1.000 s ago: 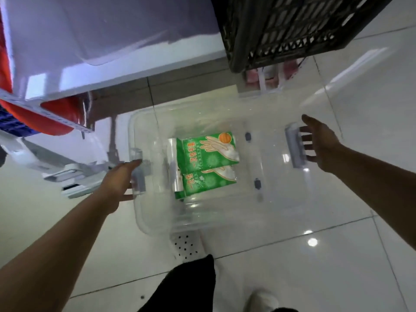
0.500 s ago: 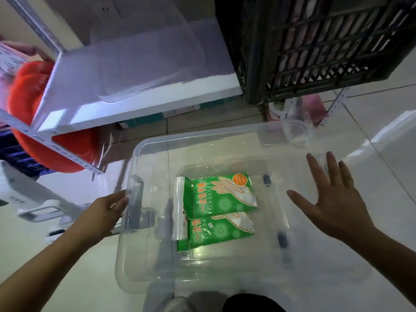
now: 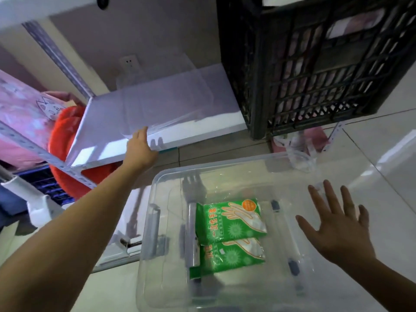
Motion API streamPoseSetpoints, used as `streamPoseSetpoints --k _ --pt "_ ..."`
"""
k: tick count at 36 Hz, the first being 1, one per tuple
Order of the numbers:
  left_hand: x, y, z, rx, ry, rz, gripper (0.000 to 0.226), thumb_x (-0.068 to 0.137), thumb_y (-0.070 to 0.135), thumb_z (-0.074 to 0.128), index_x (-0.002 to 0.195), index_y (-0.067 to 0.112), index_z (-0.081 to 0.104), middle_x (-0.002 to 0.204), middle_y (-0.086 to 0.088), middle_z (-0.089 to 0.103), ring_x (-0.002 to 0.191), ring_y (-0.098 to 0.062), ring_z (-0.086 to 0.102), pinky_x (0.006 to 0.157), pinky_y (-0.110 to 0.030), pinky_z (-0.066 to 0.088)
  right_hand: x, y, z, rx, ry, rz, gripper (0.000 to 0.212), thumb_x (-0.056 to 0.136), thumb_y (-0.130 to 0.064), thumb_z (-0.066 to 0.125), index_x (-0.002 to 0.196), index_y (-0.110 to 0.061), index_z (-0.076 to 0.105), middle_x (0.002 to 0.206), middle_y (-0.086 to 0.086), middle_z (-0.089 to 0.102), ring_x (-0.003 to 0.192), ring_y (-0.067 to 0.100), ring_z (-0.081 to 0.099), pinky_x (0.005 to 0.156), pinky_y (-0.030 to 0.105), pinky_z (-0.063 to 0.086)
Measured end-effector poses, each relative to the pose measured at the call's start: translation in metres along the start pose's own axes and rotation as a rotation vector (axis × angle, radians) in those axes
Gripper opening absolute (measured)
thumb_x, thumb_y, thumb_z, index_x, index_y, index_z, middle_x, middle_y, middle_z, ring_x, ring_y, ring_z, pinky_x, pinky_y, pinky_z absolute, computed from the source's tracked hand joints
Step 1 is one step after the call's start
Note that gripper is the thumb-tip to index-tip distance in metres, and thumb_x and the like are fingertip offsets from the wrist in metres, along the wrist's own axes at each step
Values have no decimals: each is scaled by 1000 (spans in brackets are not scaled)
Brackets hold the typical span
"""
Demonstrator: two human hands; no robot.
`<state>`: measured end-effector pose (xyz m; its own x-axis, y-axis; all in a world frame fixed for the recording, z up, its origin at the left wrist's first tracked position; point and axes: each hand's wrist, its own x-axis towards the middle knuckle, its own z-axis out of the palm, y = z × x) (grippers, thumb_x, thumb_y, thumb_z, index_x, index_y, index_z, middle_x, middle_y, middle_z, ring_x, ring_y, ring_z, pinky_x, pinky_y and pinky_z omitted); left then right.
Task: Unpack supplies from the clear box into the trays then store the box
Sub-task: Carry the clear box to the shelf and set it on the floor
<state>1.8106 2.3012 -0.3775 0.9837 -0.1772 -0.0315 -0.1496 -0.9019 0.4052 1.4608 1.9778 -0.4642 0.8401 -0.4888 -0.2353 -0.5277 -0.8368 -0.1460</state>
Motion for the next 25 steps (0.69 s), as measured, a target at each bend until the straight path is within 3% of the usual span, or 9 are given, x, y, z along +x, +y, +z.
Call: streamPoseSetpoints --k 5,10,14,17,20,22,25 --pt "52 20 20 298 -80 -1 87 90 18 65 158 20 11 166 -7 12 151 -35 12 121 -56 17 3 -2 5 -29 30 15 86 80 -81 3 152 -42 -22 159 -6 -35 146 23 -33 120 60 -2" --pt "62 13 32 374 -69 -12 73 93 29 62 154 26 22 160 -9 29 147 -38 23 117 -65 11 5 -3 13 -46 90 -3 84 81 -80 7 153 -42 -14 163 -2 -24 149 25 -27 118 60 -6" --pt "44 10 31 436 -9 25 63 82 8 69 137 26 45 138 -12 54 129 -37 46 115 -62 19 6 3 21 -87 119 -4 84 84 -80 9 156 -40 -10 165 -1 -20 150 26 -24 117 62 -4" --pt "19 3 22 441 74 58 36 84 -3 56 110 22 61 108 -11 68 101 -33 57 112 -55 24 6 2 22 -101 147 -7 83 86 -79 10 158 -38 -1 167 1 -11 152 28 -16 117 62 0" --pt "-18 -1 7 448 78 103 27 82 -3 50 91 20 59 92 -9 67 78 -29 49 93 -46 37 7 -1 20 -100 148 -10 82 88 -77 14 158 -37 1 167 3 -8 153 29 -10 118 62 2" --pt "-46 -4 -4 461 98 172 13 86 8 58 87 20 55 88 -7 66 71 -26 47 75 -39 36 7 -1 19 -97 127 -11 80 90 -76 16 158 -38 -3 167 3 -10 153 28 -12 119 61 2" --pt "-91 -4 -19 509 206 316 14 87 19 69 90 18 56 82 -7 65 63 -23 45 66 -35 32 2 -1 14 -67 124 -24 78 92 -72 21 157 -38 -4 168 3 -8 153 26 -12 120 59 2"
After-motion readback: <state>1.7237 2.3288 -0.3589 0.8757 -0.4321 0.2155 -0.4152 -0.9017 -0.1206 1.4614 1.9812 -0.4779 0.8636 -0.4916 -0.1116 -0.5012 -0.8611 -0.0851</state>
